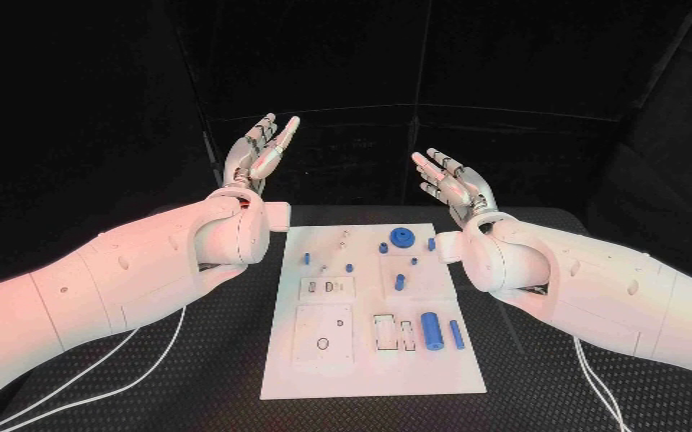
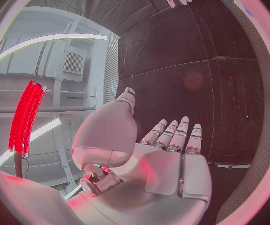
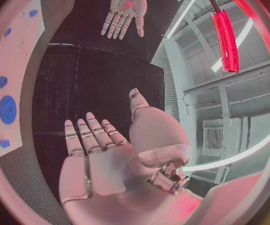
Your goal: Assemble the parts on the task board
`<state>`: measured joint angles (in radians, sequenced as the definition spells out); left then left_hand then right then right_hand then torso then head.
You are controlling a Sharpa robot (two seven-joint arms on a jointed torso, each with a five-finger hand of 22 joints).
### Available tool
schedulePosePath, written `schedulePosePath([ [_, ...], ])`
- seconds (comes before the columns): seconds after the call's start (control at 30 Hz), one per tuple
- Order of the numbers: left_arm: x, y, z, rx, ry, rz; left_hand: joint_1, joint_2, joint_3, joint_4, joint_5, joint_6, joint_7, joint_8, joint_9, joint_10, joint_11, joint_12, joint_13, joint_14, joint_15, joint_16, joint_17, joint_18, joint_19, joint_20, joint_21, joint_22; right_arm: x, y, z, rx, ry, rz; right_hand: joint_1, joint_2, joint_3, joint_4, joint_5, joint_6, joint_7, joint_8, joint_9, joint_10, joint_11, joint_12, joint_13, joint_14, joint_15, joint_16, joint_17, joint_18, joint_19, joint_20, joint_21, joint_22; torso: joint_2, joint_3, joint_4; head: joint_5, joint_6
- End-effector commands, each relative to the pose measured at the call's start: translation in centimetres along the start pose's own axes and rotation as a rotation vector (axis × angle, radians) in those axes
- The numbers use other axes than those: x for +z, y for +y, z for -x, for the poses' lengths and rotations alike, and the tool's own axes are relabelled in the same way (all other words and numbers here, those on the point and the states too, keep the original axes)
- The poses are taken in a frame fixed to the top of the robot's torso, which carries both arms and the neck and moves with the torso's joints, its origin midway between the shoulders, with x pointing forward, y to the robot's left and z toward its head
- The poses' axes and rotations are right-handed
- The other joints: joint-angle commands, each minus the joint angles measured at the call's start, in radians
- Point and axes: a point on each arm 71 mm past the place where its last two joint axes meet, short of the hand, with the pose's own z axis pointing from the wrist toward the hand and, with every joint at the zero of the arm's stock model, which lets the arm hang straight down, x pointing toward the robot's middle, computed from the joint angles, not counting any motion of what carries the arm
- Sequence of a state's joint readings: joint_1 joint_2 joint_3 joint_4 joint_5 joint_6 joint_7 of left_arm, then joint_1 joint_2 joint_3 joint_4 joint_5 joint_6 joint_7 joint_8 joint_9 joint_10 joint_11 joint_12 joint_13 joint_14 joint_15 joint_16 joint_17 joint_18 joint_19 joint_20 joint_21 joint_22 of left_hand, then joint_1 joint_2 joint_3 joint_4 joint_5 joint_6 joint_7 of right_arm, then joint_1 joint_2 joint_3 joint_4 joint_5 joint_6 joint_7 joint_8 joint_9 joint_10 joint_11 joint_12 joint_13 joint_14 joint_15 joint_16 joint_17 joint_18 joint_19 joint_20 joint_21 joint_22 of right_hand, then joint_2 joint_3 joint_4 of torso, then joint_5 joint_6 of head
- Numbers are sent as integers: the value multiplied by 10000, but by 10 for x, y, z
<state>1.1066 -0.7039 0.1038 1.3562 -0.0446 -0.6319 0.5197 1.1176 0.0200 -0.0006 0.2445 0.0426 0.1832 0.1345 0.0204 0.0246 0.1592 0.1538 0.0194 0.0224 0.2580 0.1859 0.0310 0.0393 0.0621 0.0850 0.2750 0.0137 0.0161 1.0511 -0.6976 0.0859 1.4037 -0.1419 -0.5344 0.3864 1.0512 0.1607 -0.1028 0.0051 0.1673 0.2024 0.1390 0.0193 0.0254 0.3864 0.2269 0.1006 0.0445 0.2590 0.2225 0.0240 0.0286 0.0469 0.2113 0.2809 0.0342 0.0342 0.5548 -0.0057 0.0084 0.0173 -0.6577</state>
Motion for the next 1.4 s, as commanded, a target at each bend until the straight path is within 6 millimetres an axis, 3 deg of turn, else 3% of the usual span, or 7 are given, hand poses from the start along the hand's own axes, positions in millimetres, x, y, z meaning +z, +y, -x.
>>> schedulePosePath([
  [0.03,1,-5,-5,-62,660,-540,456,3,8,144,70,131,647,60,23,105,120,46,21,177,57,65,24,177,41,154,54,24,4,0,-12,-412,1813,-221,646,46,-93,-114,87,227,1348,84,30,348,108,144,49,273,97,76,32,166,106,146,79,34,5,-2,3,-1,0],
  [0.23,2,-2,1,-75,565,-452,484,5,19,156,70,169,691,66,28,139,162,51,25,234,81,75,35,227,85,154,69,35,9,4,-3,-1678,1839,515,2342,-105,252,-1272,-154,2051,1478,409,231,2635,270,1049,223,3555,141,698,301,735,2073,118,812,416,13,-4,3,-21,-123],
  [0.5,0,-2,7,-155,763,-415,949,94,67,-2,67,1659,1052,360,202,1663,581,295,174,2786,260,716,435,849,1483,217,574,329,12,11,6,-3532,1736,1350,3255,-181,560,-2221,-69,6397,1032,1215,543,5178,-343,1488,175,7022,-572,1464,428,1380,4825,55,2065,887,112,-19,6,-45,-178],
  [0.63,-3,-3,11,-182,851,-415,1336,102,55,-218,75,3323,1126,721,373,3963,773,742,368,5149,241,1438,748,934,5126,163,2047,1061,13,18,7,-4757,1985,1790,3243,-152,646,-2548,-65,6924,881,1125,445,5851,-527,1205,160,7851,-804,1490,455,1404,5372,-107,2336,922,230,-30,6,-98,-171],
  [0.93,-14,-9,12,-100,1474,-439,2000,108,-72,-686,84,6466,962,1256,558,7490,333,1318,474,7897,-471,2313,1291,1234,7789,-270,3289,1482,19,30,6,-8070,2732,2363,3202,-294,771,-2952,77,7862,520,975,427,7561,-1075,784,203,10328,-1629,2061,938,1407,7246,-949,3437,1289,556,-66,33,-173,-24],
  [1.2,-34,-18,5,-214,2239,-446,2335,160,-174,-971,79,6784,851,1044,435,7937,179,1019,421,8705,-738,2288,1744,1219,8717,-539,3642,1583,23,34,-2,-11742,3435,2028,2902,-668,562,-2884,420,8322,221,782,408,8343,-1415,331,203,12433,-2207,3820,2237,1336,8953,-1820,5230,2187,938,-141,128,-322,22],
  [1.4,-48,-24,-3,-432,2682,-435,2393,184,-202,-1039,79,6858,844,975,423,7990,172,906,419,8745,-754,2186,1843,1214,8893,-573,3721,1608,24,36,-8,-13662,3441,1947,2644,-798,491,-2897,463,8351,91,514,400,8431,-1530,-86,226,12512,-2306,5998,3744,1344,9301,-1974,6168,2714,1245,-196,219,-403,84],
])
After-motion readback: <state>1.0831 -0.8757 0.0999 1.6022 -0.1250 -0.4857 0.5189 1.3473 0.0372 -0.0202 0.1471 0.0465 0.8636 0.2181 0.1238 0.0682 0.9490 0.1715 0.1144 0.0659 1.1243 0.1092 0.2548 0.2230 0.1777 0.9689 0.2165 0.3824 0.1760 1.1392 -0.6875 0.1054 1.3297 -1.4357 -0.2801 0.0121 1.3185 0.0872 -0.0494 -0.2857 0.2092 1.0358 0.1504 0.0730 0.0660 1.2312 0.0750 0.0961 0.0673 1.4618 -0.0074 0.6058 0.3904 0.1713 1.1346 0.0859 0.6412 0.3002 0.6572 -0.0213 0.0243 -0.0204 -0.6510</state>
